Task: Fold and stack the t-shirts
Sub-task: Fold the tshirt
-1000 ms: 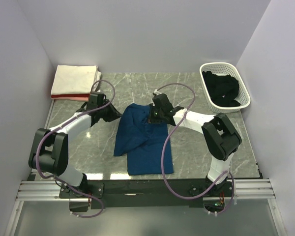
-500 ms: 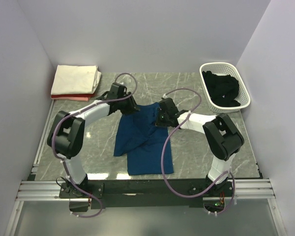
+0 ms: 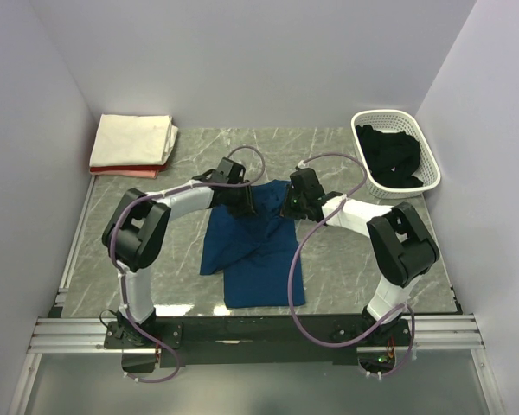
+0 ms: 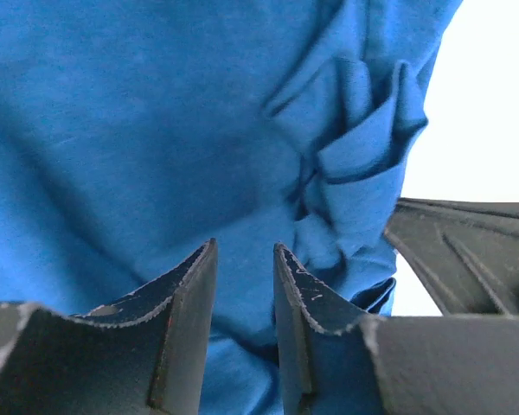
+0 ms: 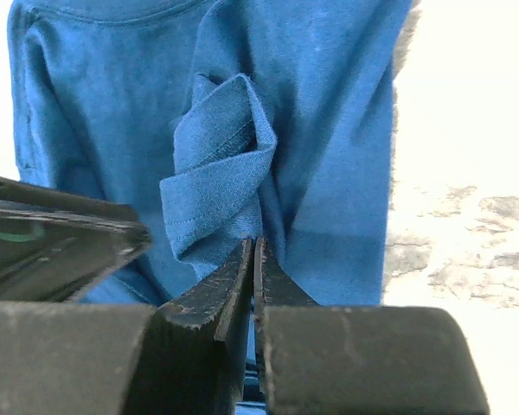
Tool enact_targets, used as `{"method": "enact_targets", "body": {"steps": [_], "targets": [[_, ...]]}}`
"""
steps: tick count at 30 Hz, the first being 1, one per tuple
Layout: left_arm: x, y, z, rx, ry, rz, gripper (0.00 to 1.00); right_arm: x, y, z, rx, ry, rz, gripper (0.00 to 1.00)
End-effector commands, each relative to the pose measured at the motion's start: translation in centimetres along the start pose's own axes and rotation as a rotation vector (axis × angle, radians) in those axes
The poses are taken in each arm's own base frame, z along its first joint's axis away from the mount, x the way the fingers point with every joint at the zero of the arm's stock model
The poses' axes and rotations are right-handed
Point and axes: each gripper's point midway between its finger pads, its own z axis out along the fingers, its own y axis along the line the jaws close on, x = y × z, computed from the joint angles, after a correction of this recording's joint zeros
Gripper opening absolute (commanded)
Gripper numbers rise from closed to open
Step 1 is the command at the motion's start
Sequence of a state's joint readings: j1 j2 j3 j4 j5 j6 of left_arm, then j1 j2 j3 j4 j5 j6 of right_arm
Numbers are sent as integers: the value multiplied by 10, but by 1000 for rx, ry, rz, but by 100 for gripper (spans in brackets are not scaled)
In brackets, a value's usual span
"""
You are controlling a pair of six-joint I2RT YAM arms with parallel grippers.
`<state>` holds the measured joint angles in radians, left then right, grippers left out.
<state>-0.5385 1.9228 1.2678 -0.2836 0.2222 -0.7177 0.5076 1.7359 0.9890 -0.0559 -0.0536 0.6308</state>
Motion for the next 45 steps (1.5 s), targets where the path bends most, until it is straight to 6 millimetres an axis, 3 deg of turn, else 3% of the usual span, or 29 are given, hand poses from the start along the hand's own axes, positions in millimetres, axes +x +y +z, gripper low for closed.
{"method": "enact_targets", "body": {"steps": [1, 10, 18, 23, 31, 36, 45], "targets": [[-8, -24, 3, 54, -21, 56, 38, -14, 12, -7, -53, -41, 12, 9], [-1, -34, 25, 86, 10, 48, 39, -13, 10, -5, -61, -28, 21, 9], [-4, -44, 31, 137, 9, 27, 39, -9, 8, -3, -61, -20, 23, 8], [-3, -47, 30, 153, 13, 17, 31, -9, 8, -3, -65, -17, 26, 8], [-8, -59, 8, 196, -30, 11, 2, -8, 7, -1, -61, -14, 30, 8], [-4, -63, -7, 224, -35, 13, 1, -10, 3, -5, -39, -21, 32, 12], [1, -63, -29, 230, -64, 13, 1, -18, 2, -13, -39, -46, 39, 34]]}}
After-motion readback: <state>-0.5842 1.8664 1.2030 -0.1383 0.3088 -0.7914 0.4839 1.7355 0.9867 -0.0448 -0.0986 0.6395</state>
